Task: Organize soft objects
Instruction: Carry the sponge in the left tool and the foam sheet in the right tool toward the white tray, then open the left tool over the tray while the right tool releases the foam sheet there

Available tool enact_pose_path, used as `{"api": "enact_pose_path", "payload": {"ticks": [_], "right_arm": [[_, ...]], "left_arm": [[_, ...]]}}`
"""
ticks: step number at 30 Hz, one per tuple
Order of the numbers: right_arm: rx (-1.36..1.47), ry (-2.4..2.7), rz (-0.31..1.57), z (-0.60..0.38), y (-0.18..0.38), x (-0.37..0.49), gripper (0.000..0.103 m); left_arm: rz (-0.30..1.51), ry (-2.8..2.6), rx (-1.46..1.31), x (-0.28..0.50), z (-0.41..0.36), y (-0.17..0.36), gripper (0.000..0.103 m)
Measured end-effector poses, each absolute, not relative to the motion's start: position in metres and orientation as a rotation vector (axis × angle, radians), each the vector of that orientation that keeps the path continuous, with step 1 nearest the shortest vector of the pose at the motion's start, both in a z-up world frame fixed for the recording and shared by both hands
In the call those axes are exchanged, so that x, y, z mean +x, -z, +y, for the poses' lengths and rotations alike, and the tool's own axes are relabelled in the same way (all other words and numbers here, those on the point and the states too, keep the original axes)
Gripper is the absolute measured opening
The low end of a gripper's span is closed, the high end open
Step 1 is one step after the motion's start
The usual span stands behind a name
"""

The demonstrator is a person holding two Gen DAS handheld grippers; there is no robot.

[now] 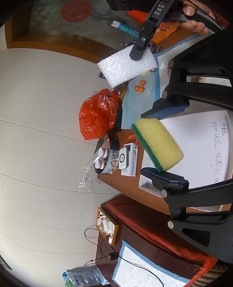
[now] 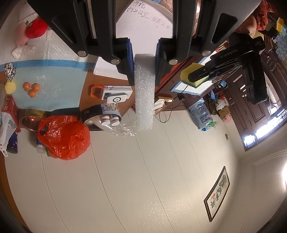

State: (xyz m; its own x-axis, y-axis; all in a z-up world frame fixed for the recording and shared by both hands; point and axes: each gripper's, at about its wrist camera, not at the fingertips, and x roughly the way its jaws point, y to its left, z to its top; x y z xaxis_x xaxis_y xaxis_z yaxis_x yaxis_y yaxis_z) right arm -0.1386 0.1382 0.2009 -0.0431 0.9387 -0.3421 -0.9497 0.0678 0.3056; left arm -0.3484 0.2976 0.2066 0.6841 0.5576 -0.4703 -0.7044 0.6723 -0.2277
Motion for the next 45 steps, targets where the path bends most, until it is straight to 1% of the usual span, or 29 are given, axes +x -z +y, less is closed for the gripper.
{"api": "enact_pose_path", "payload": {"ticks": [10, 14, 26, 30, 33, 34, 36, 37, 38, 39, 40, 41, 42, 45], "right_arm": [[-0.052, -1.471, 0.568, 0.158, -0.189, -0.147, 0.019], [-0.080, -1.446, 0.589, 0.169, -0.179, -0.149, 0.019], [-0.214, -1.413, 0.779, 0.228, -0.114, -0.159, 0.019], [-0.258, -1.390, 0.830, 0.239, -0.091, -0.162, 0.019], [-0.280, -1.381, 0.845, 0.244, -0.083, -0.164, 0.020], [-0.284, -1.379, 0.841, 0.246, -0.082, -0.165, 0.020], [-0.286, -1.381, 0.831, 0.246, -0.083, -0.165, 0.020], [-0.289, -1.379, 0.823, 0.247, -0.084, -0.166, 0.020], [-0.291, -1.376, 0.813, 0.247, -0.084, -0.167, 0.020], [-0.292, -1.378, 0.806, 0.248, -0.085, -0.168, 0.031], [-0.294, -1.382, 0.799, 0.248, -0.085, -0.170, 0.047], [-0.297, -1.374, 0.788, 0.247, -0.085, -0.171, 0.083], [-0.306, -1.318, 0.760, 0.245, -0.085, -0.171, 0.103], [-0.267, -1.326, 0.757, 0.243, -0.085, -0.166, 0.103]], "left_arm": [[0.431, -0.717, -0.448, -0.344, 0.323, -0.182, 0.054], [0.476, -0.715, -0.450, -0.334, 0.334, -0.166, 0.054], [0.640, -0.742, -0.574, -0.311, 0.379, -0.090, 0.054], [0.670, -0.760, -0.601, -0.311, 0.387, -0.076, 0.054], [0.676, -0.772, -0.593, -0.310, 0.390, -0.073, 0.055], [0.674, -0.775, -0.587, -0.310, 0.390, -0.073, 0.058], [0.665, -0.784, -0.581, -0.311, 0.391, -0.074, 0.070], [0.654, -0.793, -0.582, -0.313, 0.393, -0.075, 0.085], [0.641, -0.800, -0.585, -0.315, 0.394, -0.075, 0.093], [0.622, -0.811, -0.589, -0.318, 0.396, -0.076, 0.097], [0.603, -0.828, -0.595, -0.322, 0.397, -0.077, 0.103], [0.584, -0.850, -0.602, -0.327, 0.399, -0.078, 0.103], [0.577, -0.864, -0.602, -0.330, 0.400, -0.080, 0.103], [0.547, -0.878, -0.604, -0.338, 0.400, -0.085, 0.103]]}}
